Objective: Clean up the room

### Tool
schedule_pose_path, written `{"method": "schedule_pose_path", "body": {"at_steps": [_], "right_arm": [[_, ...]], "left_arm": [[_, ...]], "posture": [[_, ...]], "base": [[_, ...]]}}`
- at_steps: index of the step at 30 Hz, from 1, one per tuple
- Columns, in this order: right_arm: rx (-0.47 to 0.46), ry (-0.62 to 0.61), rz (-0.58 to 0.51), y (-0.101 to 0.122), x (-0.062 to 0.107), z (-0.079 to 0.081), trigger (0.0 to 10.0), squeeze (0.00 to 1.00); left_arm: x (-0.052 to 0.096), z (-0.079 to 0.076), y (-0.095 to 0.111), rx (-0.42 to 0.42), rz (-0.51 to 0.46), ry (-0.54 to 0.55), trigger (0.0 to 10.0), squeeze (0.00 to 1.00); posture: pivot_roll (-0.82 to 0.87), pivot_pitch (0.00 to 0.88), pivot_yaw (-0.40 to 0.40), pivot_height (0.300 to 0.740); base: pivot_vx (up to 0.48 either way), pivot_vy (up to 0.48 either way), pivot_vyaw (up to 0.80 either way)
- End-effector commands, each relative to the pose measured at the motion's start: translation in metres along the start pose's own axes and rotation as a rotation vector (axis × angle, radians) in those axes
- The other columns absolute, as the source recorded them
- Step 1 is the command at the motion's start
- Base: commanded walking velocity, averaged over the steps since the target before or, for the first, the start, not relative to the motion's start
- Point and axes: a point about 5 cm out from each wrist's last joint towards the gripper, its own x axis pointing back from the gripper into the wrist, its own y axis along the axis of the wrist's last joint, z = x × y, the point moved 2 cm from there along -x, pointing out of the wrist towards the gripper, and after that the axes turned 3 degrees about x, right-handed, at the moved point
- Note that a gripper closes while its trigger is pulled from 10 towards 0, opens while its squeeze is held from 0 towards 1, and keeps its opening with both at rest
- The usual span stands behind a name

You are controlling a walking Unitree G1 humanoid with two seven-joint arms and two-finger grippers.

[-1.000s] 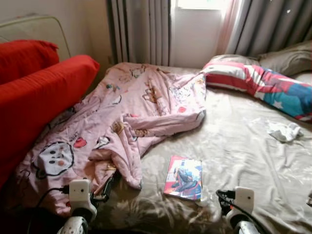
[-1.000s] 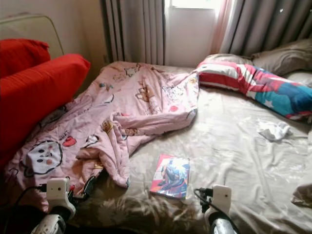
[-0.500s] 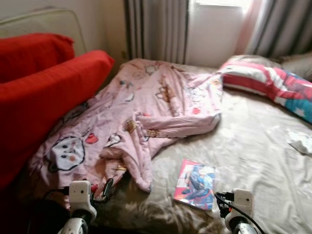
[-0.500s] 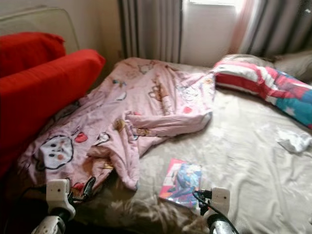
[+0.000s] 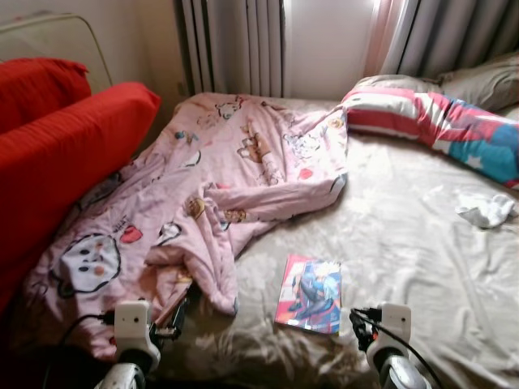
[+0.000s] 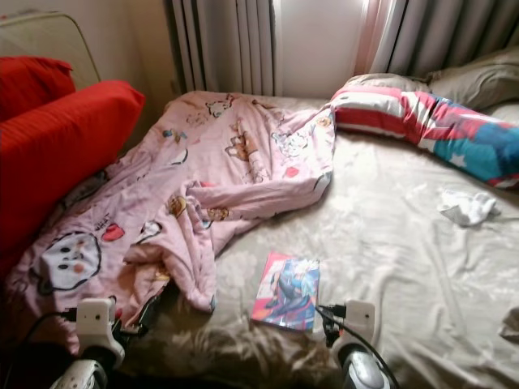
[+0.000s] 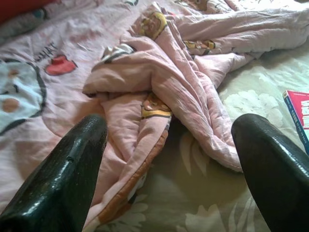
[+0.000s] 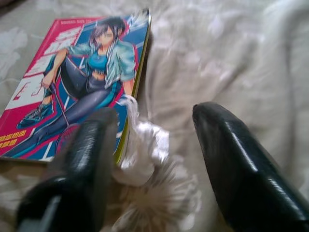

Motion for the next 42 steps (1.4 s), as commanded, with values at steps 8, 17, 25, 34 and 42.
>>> {"method": "schedule_pose_path", "body": {"at_steps": [8, 17, 25, 34, 42], "right_arm": [[-0.053, -0.035, 0.051, 0.009, -0.009, 0.004, 10.0, 0.00], [-0.128, -0.017, 0.132, 0.008, -0.014, 0.010, 10.0, 0.00], [-0.185, -0.006, 0.115, 0.019, -0.018, 0.012, 1.2, 0.00], [-0.169, 0.012, 0.124, 0.016, -0.017, 0.014, 0.0, 0.00], [-0.157, 0.016, 0.140, 0.010, -0.015, 0.016, 0.0, 0.00]], "left_arm": [[0.003, 0.000, 0.011, -0.031, -0.001, -0.038, 10.0, 0.00], [0.003, -0.003, 0.018, -0.045, -0.006, -0.052, 10.0, 0.00], [0.005, -0.006, 0.019, -0.049, -0.003, -0.060, 10.0, 0.00], [0.008, -0.007, 0.020, -0.053, 0.004, -0.064, 10.0, 0.00], [0.010, -0.007, 0.019, -0.058, 0.012, -0.068, 10.0, 0.00]], "posture": [[0.11, 0.200, 0.046, 0.604], [0.14, 0.208, 0.044, 0.604], [0.15, 0.229, 0.041, 0.604], [0.15, 0.243, 0.044, 0.604], [0.15, 0.248, 0.049, 0.604]], "base": [[0.000, 0.000, 0.00], [0.000, 0.000, 0.00], [0.000, 0.000, 0.00], [0.000, 0.000, 0.00], [0.000, 0.000, 0.00]]}}
